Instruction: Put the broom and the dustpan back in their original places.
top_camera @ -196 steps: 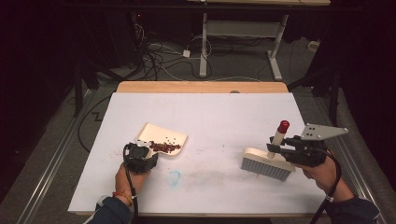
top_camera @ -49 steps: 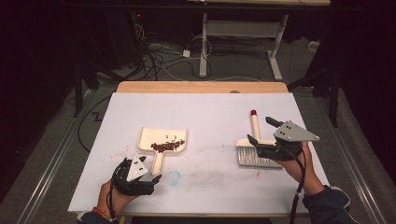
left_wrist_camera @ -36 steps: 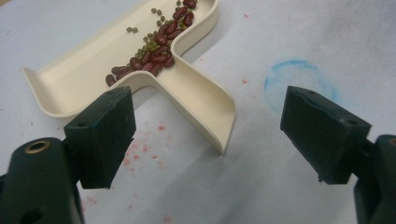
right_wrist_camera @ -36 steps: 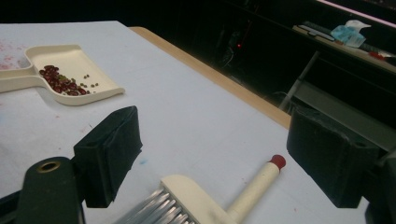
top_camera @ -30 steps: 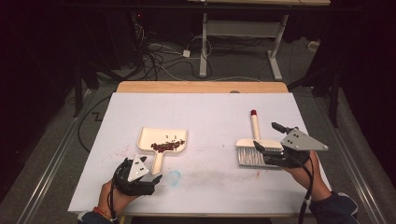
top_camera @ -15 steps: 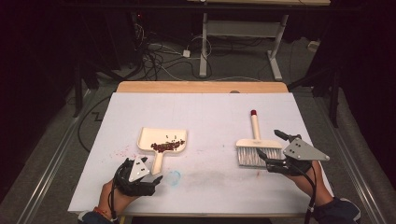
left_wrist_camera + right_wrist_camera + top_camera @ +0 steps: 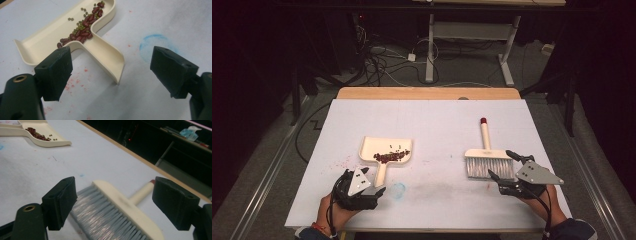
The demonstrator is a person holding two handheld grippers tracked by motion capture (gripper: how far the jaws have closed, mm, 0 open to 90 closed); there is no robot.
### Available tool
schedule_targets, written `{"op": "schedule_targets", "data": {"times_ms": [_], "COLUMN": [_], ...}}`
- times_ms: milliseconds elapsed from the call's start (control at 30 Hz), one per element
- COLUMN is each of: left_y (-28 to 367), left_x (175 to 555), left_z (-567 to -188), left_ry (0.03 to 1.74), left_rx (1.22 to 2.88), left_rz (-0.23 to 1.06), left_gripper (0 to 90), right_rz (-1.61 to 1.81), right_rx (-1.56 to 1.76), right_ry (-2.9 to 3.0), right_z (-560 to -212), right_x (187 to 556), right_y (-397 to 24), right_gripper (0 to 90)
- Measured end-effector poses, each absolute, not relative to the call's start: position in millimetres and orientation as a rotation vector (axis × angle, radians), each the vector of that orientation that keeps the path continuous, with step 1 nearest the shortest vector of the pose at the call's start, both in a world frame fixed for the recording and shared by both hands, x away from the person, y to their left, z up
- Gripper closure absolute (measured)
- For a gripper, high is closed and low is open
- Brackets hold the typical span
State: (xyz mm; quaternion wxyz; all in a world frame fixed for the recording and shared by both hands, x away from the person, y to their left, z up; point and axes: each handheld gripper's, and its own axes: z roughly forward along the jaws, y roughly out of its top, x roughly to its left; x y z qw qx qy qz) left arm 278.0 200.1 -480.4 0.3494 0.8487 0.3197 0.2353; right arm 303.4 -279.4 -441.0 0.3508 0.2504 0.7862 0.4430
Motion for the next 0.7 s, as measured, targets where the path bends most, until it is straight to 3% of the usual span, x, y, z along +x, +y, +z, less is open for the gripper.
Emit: {"op": "schedule_targets", "data": {"times_ms": [400,700], "left_y": [205,206], "left_x": [276,274], "left_z": [-479,-480], "left_ry": [0.838,0.817], "left_rx": [2.171,2.176], "left_rz": [0.615,0.644], "left_gripper": [17.7,16.6], "right_rz": [1.128,1.136], "right_rx": [0.679,0.655], "right_ry": [2.095,2.106], "right_z": [-467,-465], "right_x": [294,289], "right_y": [-287,-284], "right_gripper": [19.6,19.5]}}
